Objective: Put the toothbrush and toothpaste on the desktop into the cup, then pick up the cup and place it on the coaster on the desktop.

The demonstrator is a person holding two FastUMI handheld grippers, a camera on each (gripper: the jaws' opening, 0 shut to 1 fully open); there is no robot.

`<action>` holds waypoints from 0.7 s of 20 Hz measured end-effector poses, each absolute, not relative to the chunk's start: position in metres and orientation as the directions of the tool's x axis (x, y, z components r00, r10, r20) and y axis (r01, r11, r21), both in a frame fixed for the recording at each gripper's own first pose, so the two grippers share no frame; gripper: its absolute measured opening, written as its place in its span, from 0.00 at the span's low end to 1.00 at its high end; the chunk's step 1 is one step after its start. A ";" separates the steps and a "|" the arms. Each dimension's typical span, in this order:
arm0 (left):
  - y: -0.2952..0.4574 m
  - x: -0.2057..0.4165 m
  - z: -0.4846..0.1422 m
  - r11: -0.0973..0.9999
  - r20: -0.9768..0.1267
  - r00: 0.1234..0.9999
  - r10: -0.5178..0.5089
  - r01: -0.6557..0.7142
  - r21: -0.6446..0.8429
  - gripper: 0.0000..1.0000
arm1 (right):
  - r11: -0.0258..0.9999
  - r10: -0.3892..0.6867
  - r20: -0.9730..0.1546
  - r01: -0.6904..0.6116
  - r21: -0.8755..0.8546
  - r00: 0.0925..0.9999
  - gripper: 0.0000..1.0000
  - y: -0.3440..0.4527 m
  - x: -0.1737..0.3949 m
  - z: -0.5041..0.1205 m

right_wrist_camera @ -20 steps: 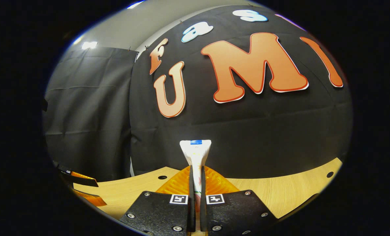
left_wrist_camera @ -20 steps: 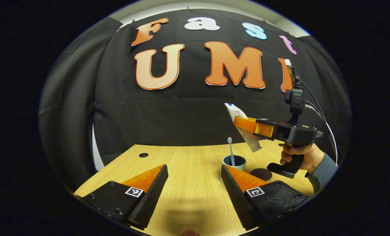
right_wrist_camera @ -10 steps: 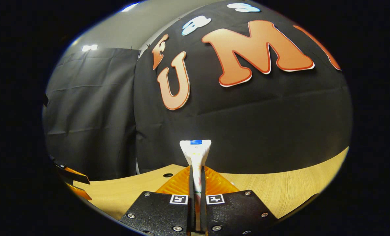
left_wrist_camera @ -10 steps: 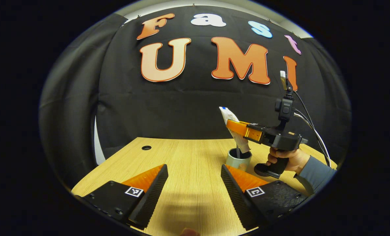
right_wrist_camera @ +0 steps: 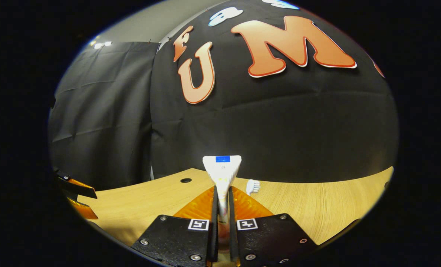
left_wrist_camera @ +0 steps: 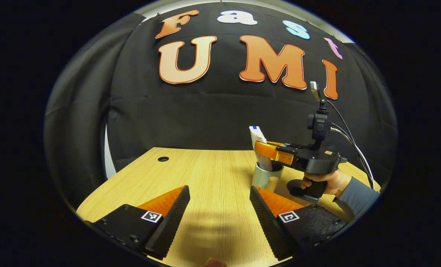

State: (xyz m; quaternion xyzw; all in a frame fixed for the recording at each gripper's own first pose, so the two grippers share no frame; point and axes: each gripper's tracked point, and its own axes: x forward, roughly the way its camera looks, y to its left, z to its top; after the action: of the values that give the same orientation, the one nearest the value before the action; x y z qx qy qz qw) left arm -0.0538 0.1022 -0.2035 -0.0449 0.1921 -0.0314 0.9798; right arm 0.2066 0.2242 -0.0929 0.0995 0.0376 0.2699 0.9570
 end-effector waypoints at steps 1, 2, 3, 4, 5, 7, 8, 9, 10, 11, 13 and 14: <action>0.098 -0.056 -0.205 0.994 -0.377 0.922 -0.083 0.048 -0.102 0.98 | 0.838 0.524 -0.021 -0.511 0.193 0.852 0.14 0.221 0.203 -0.093; 0.094 -0.058 -0.206 0.993 -0.381 0.920 -0.087 0.051 -0.104 0.98 | 0.841 0.523 -0.028 -0.511 0.177 0.852 0.13 0.218 0.199 -0.093; 0.090 -0.060 -0.209 0.993 -0.385 0.918 -0.092 0.055 -0.107 0.98 | 0.846 0.520 -0.042 -0.508 0.159 0.853 0.14 0.215 0.195 -0.095; 0.089 -0.057 -0.211 0.992 -0.392 0.915 -0.099 0.059 -0.112 0.98 | 0.851 0.514 -0.043 -0.504 0.147 0.856 0.16 0.210 0.191 -0.093; 0.085 -0.054 -0.215 0.991 -0.399 0.911 -0.107 0.065 -0.117 0.98 | 0.858 0.504 -0.045 -0.495 0.136 0.862 0.16 0.203 0.187 -0.091; 0.074 -0.054 -0.217 0.989 -0.414 0.902 -0.125 0.080 -0.124 0.98 | 0.873 0.480 -0.052 -0.471 0.125 0.876 0.16 0.187 0.183 -0.087; 0.068 -0.055 -0.215 0.989 -0.421 0.898 -0.130 0.086 -0.123 0.98 | 0.875 0.475 -0.055 -0.465 0.133 0.878 0.16 0.181 0.178 -0.087; 0.063 -0.052 -0.215 0.988 -0.430 0.892 -0.139 0.095 -0.123 0.98 | 0.875 0.475 -0.062 -0.463 0.139 0.878 0.16 0.174 0.173 -0.084; 0.057 -0.048 -0.213 0.986 -0.432 0.890 -0.149 0.103 -0.128 0.98 | 0.877 0.472 -0.067 -0.460 0.139 0.879 0.16 0.168 0.167 -0.081; 0.053 -0.045 -0.214 0.985 -0.442 0.884 -0.155 0.107 -0.132 0.98 | 0.881 0.465 -0.070 -0.454 0.132 0.882 0.17 0.161 0.160 -0.078; 0.040 -0.036 -0.212 0.982 -0.453 0.874 -0.175 0.125 -0.140 0.98 | 0.888 0.455 -0.065 -0.446 0.113 0.888 0.23 0.146 0.146 -0.065; 0.035 -0.031 -0.211 0.980 -0.459 0.868 -0.188 0.136 -0.144 0.98 | 0.892 0.447 -0.061 -0.440 0.106 0.892 0.31 0.138 0.140 -0.058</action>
State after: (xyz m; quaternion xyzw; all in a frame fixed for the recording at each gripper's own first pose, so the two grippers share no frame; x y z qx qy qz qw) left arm -0.0308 0.0349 -0.2111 -0.0533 0.2426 -0.0837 0.9650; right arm 0.1398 0.1376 -0.0581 0.0447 0.0418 0.2281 0.9717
